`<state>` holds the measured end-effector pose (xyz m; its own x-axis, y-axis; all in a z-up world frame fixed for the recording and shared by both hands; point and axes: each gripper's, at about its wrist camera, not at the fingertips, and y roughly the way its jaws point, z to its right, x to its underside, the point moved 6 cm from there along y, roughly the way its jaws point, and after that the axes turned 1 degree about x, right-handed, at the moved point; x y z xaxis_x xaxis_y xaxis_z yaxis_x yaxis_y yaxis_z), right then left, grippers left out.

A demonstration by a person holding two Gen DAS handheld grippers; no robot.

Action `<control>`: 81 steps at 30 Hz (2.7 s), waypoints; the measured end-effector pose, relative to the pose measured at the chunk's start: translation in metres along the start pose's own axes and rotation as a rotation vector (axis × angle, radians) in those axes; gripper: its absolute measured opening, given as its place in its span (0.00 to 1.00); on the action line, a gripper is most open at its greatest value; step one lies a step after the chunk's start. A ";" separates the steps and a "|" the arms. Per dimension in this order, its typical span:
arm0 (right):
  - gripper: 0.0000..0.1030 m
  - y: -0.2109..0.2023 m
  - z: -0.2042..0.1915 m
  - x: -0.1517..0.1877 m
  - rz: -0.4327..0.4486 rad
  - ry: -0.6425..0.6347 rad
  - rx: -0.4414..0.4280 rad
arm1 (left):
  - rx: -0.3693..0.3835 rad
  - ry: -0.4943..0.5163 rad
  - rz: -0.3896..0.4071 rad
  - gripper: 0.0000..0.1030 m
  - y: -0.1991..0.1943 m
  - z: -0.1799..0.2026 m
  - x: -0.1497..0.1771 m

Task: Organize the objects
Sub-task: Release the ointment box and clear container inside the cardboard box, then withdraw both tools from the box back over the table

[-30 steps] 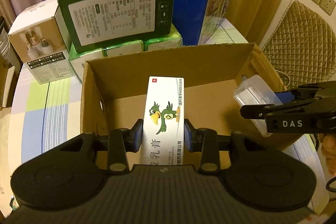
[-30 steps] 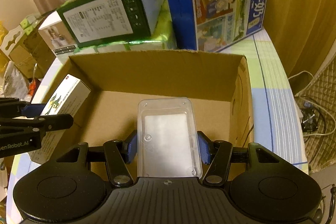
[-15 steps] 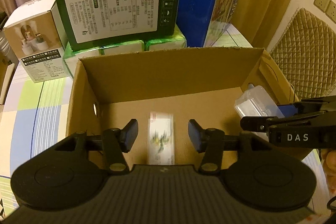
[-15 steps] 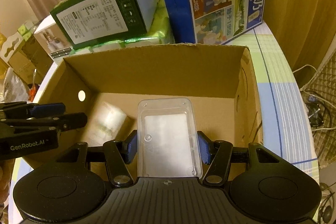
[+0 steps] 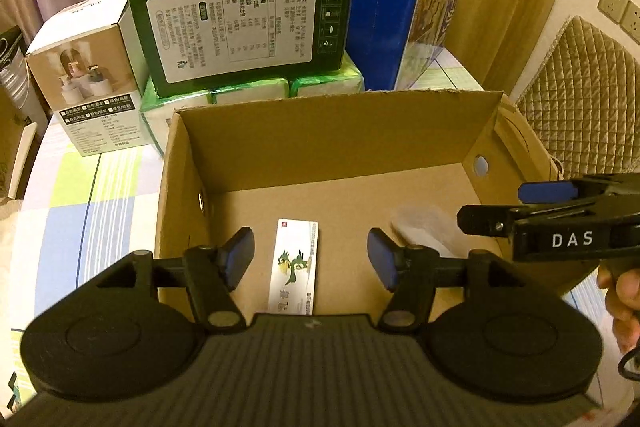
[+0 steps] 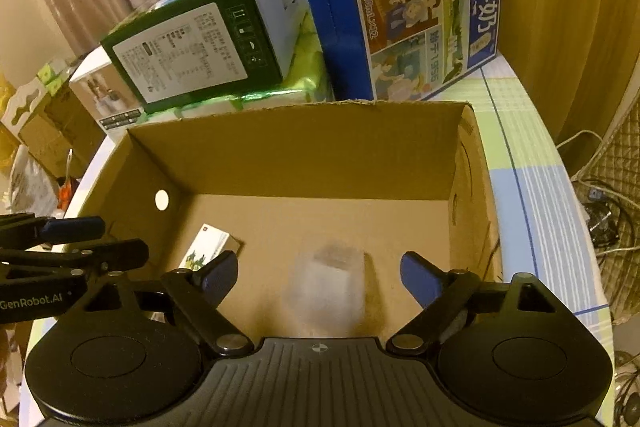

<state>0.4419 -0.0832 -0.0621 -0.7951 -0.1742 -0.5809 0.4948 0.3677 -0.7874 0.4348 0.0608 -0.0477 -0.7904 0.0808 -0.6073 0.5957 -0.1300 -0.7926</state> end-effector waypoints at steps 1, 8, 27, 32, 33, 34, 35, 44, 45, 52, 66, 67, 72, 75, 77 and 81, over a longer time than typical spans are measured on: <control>0.83 -0.002 0.000 0.000 0.000 -0.002 0.002 | -0.001 -0.004 0.000 0.56 -0.001 0.000 0.001; 0.83 -0.022 -0.001 0.003 0.008 -0.020 0.015 | -0.001 -0.015 0.006 0.56 -0.017 0.001 0.008; 0.84 -0.146 -0.026 0.039 0.084 -0.045 0.012 | 0.017 -0.050 0.082 0.67 -0.130 0.027 0.048; 0.85 -0.175 -0.035 0.066 0.096 -0.064 0.010 | 0.034 -0.086 0.113 0.73 -0.162 0.035 0.073; 0.86 -0.179 -0.036 0.072 0.096 -0.065 0.009 | 0.040 -0.088 0.117 0.74 -0.167 0.037 0.078; 0.86 -0.183 -0.037 0.078 0.094 -0.061 0.007 | 0.044 -0.087 0.120 0.75 -0.172 0.039 0.084; 0.86 -0.186 -0.038 0.083 0.091 -0.058 0.002 | 0.043 -0.087 0.121 0.75 -0.177 0.041 0.090; 0.89 -0.211 -0.036 0.142 0.097 -0.065 0.011 | 0.020 -0.095 0.156 0.90 -0.209 0.047 0.143; 0.90 -0.214 -0.036 0.149 0.099 -0.059 0.008 | 0.018 -0.099 0.163 0.91 -0.212 0.046 0.149; 0.98 -0.230 -0.032 0.195 0.125 -0.056 0.014 | -0.061 -0.100 0.213 0.99 -0.232 0.044 0.189; 0.98 -0.235 -0.017 0.278 0.127 0.045 0.043 | -0.093 -0.108 0.181 0.99 -0.223 0.058 0.265; 0.98 -0.234 -0.015 0.281 0.127 0.049 0.054 | -0.077 -0.124 0.164 0.99 -0.218 0.059 0.268; 0.98 -0.227 -0.010 0.285 0.111 0.049 0.059 | -0.065 -0.129 0.124 0.99 -0.203 0.063 0.280; 0.98 -0.226 -0.007 0.285 0.111 0.060 0.055 | -0.063 -0.132 0.112 0.99 -0.197 0.063 0.282; 0.98 -0.224 -0.006 0.284 0.111 0.061 0.057 | -0.068 -0.128 0.104 0.99 -0.193 0.063 0.283; 0.98 -0.220 -0.004 0.284 0.100 0.067 0.059 | -0.066 -0.124 0.089 0.99 -0.186 0.064 0.283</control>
<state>0.1060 -0.2098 -0.0529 -0.7611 -0.0773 -0.6440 0.5914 0.3253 -0.7379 0.0911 0.0447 -0.0689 -0.7435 -0.0516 -0.6668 0.6687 -0.0662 -0.7406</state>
